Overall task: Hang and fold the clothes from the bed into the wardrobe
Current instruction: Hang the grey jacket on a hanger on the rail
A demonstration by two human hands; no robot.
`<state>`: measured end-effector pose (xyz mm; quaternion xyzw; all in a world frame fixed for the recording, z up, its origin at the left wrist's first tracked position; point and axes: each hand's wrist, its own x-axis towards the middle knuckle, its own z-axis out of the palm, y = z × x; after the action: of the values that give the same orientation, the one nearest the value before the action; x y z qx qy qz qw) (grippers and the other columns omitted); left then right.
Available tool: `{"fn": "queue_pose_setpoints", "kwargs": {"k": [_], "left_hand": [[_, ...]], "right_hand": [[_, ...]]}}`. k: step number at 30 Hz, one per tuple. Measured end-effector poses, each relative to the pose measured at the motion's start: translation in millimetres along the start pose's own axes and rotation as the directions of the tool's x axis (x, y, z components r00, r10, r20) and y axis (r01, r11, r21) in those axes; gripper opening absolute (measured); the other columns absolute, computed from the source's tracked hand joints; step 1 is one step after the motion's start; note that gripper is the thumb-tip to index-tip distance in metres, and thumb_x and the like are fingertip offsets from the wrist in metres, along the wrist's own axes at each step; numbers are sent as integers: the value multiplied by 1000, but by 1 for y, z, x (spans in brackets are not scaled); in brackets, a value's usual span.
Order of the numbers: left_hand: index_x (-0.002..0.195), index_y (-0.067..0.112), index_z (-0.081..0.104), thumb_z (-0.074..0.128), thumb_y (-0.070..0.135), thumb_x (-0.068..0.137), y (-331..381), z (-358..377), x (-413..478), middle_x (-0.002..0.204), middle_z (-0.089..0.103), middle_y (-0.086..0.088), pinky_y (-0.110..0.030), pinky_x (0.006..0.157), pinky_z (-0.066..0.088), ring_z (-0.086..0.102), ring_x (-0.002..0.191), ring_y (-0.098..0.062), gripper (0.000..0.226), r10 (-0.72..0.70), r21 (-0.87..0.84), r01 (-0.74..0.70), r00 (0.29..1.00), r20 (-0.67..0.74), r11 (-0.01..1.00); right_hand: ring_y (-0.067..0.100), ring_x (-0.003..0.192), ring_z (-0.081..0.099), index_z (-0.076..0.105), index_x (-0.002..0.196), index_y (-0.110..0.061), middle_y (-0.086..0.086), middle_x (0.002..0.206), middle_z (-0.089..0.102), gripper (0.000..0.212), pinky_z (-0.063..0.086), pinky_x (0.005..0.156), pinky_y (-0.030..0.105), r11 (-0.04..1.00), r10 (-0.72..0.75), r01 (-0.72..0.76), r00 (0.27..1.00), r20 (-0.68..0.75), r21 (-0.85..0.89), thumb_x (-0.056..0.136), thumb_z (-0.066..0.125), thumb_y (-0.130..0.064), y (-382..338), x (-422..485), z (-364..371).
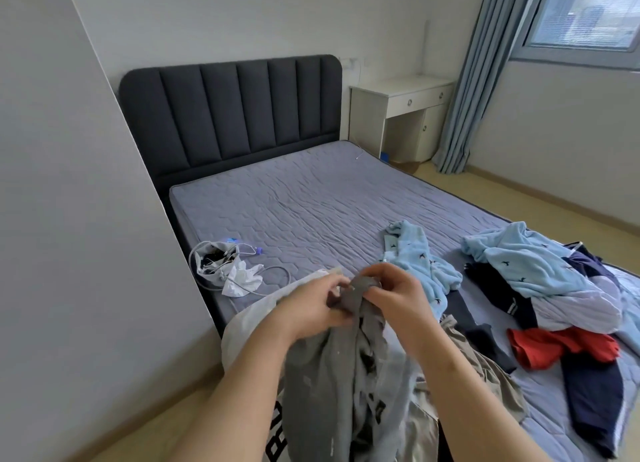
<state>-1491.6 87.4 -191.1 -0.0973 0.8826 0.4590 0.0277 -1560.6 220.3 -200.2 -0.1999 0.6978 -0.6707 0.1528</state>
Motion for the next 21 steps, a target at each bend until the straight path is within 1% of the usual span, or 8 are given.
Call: {"fn": "queue_pose_setpoints", "kwargs": {"k": [1, 3, 7, 10, 12, 16, 19, 21], "left_hand": [[99, 25, 63, 63, 13, 84, -1, 1, 3, 91, 63, 4, -24, 74, 47, 58, 79, -7, 19, -28, -37, 24, 992, -125, 999], [82, 23, 63, 54, 8, 89, -4, 0, 8, 78, 64, 0, -22, 66, 47, 58, 71, -11, 19, -108, -216, 43, 947, -301, 976], [87, 10, 60, 41, 0, 95, 2, -8, 8, 76, 66, -6, -20, 57, 52, 64, 66, -12, 23, -181, -788, -85, 953, -243, 610], [94, 9, 58, 36, 7, 97, 10, -13, 8, 81, 68, -8, -30, 70, 54, 64, 75, -17, 23, -164, -925, -153, 961, -221, 349], [99, 9, 57, 36, 11, 97, 12, -16, 8, 87, 65, -9, -33, 79, 51, 61, 82, -20, 21, -159, -939, -200, 955, -251, 281], [94, 10, 59, 42, 12, 94, 10, -24, 2, 83, 66, -8, -30, 71, 53, 62, 78, -18, 18, -174, -916, -196, 947, -269, 349], [69, 17, 56, 42, 7, 89, 1, -28, -1, 70, 56, -3, -27, 58, 41, 52, 67, -16, 26, -386, -774, -56, 843, -375, 631], [73, 19, 57, 43, 5, 88, -6, -28, -3, 76, 55, -2, -28, 63, 38, 50, 74, -18, 24, -428, -596, 50, 745, -512, 801]], "right_hand": [[7, 59, 58, 67, 71, -20, -2, 63, 64, 36, 49, 54, 19, 997, 0, -1, 1000, 10, 78, 77, 53, 13, -2, 0, -1], [10, 68, 61, 66, 82, -16, 2, 76, 67, 33, 51, 60, 18, 967, 24, -25, 1000, 5, 255, 81, 50, 13, -2, -2, -7], [8, 100, 50, 51, 117, -25, -4, 120, 48, 39, 43, 79, 17, 980, 189, -186, 981, -38, 63, 86, 55, -1, 18, -6, -19], [14, 118, 48, 38, 134, -24, -3, 131, 47, 55, 40, 101, 33, 929, 365, -369, 926, 96, 31, 85, 63, -24, 35, -11, -17], [15, 102, 62, 46, 125, -19, 2, 118, 61, 49, 53, 83, 27, 910, 411, -414, 895, 173, -20, 82, 68, -25, 42, -15, -13], [13, 70, 63, 65, 92, -9, 3, 77, 69, 7, 51, 60, 21, 956, 294, -294, 956, -16, -3, 86, 61, -7, 45, -11, -12], [12, 67, 55, 63, 78, -16, 3, 71, 62, 17, 44, 58, 23, 985, 171, -167, 965, -200, 37, 90, 54, -7, 36, -4, -19], [7, 61, 56, 63, 76, -16, -1, 67, 63, 17, 46, 56, 19, 994, 93, -80, 974, -207, 70, 91, 56, -12, 27, -4, -19]]}}
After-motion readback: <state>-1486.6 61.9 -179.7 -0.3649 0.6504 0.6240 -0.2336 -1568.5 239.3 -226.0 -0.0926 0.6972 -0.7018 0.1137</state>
